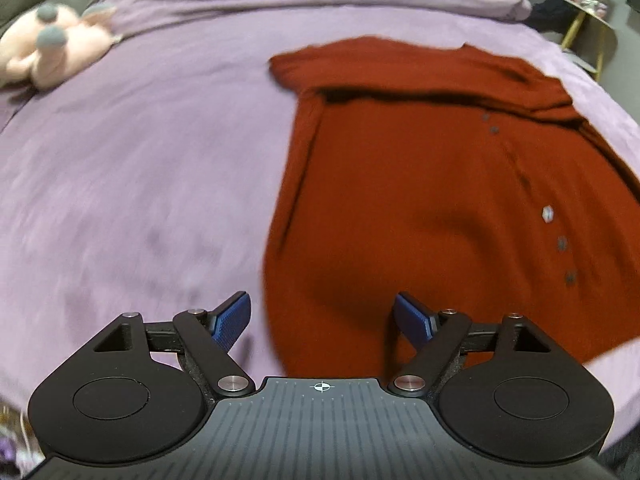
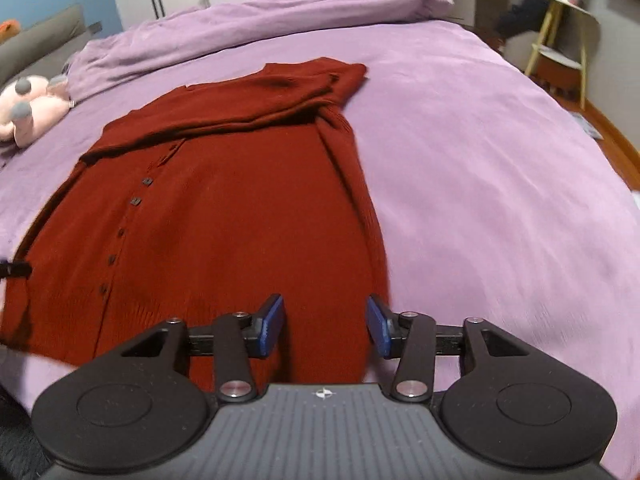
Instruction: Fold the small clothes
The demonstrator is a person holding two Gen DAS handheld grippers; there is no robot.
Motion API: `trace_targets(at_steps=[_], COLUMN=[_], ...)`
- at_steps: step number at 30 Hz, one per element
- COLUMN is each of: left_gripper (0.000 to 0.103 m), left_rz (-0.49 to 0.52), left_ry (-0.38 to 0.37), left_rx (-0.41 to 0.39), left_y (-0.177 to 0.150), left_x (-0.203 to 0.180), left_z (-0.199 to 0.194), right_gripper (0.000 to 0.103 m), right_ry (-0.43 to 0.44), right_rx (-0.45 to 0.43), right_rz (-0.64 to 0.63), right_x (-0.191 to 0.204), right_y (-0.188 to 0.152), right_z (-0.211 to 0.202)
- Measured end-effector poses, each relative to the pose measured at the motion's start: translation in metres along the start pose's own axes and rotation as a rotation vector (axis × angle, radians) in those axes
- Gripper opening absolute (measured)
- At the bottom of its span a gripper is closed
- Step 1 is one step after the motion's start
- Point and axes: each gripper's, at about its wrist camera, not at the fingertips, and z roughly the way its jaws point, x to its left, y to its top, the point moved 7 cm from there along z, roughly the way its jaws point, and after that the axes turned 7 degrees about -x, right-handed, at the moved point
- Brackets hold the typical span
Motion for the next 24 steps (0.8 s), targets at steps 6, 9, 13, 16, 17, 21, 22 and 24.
trace_targets(at_steps=[6,9,13,16,17,21,22,24], left_gripper=[0.079,0.067,0.05,0.043,0.041,0.03,0.013,0.008], left_rz=[-0.115,-0.191,-0.294,-0.297,-0.292,-0.235,-0.23,-0.258], left_ry=[-0.01,-0.046,-0.121,-0.162,-0.182,-0.22,-0.235,-0.276], left_rx=[0.031,0.066,0.1,0.12,0.128,0.163,0.166,0.175], left_y=[-0.018,-0.025,-0.031,-0.033,-0.033,-0.032,-0.031,-0.028], left_x=[0.013,0.019,0.024,0.023,0.021,0.015,0.014,0.014], left_z=[-0.009,-0.009,-0.005,-0.003,-0.003,0.004,0.005,0.005], right_gripper=[0.041,0.033,0.02,0.008,0.006,0.005,0.005,0.005], right_ry=[0.057,0.102,0.123,0.14,0.147,0.178,0.194,0.233], right_rx=[0.038,0.077,0.112,0.113,0.115,0.128,0.134,0.143], right_rz=[0.101,0.165,0.249,0.271,0.275,0.316,0.345,0.399], right_x=[-0.011,-0.009,-0.015,-0.016,-0.017,-0.019,-0.019,-0.02], right_y=[-0.008,-0.015,-0.023,-0.025,-0.026,-0.024,-0.023,-0.021], right_z=[-0.003,0.006,0.017,0.014,0.013,0.014,0.015,0.017])
